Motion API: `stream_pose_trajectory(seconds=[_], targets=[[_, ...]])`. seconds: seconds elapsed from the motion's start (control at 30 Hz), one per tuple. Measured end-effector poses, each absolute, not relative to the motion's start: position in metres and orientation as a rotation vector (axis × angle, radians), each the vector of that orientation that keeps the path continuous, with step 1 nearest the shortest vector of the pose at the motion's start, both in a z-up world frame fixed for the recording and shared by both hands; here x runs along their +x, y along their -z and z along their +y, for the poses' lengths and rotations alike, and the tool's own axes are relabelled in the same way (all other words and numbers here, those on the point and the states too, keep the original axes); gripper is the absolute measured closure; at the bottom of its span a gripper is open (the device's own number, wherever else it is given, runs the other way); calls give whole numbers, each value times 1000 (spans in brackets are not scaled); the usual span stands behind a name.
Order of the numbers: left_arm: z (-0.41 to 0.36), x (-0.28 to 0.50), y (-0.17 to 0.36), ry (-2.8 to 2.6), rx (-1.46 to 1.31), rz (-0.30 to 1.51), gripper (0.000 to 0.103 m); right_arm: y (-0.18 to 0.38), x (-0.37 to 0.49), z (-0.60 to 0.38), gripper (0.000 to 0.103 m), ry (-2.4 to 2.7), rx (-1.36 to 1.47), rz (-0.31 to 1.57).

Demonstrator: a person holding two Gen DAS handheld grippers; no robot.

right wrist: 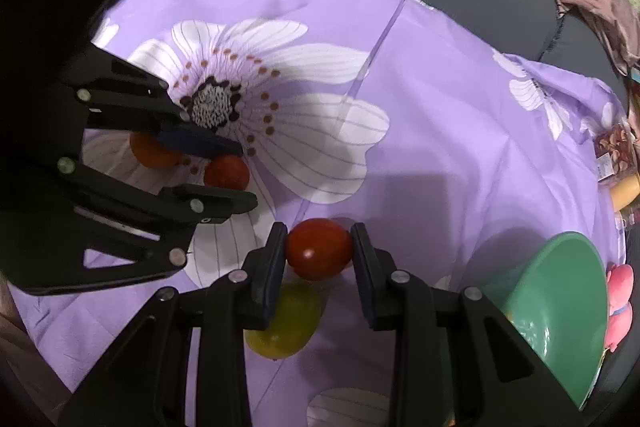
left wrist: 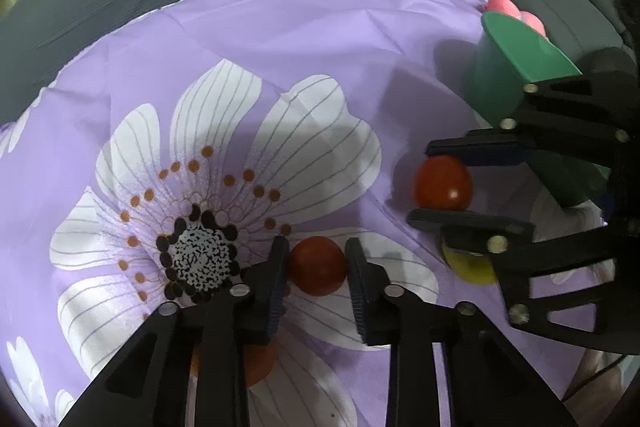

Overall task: Organize fruits
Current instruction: 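Lift both held cherry tomatoes and carry them toward the green bowl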

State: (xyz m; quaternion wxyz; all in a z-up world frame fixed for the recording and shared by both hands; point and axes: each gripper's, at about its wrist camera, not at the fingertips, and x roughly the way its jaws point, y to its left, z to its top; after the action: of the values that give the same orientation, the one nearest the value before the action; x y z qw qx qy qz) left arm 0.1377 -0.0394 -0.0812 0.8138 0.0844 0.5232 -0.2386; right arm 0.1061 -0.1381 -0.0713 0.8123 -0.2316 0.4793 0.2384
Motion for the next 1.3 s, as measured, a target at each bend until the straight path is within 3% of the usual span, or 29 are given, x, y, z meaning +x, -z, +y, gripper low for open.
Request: stream_pose_trajectory(seconds=[0.7, 1.3], targets=[[0, 81, 38, 481, -29, 1047, 76, 45, 50, -155, 70, -530, -235, 906], [-3, 27, 2, 497, -38, 965, 76, 27, -2, -176, 70, -514, -106, 851]])
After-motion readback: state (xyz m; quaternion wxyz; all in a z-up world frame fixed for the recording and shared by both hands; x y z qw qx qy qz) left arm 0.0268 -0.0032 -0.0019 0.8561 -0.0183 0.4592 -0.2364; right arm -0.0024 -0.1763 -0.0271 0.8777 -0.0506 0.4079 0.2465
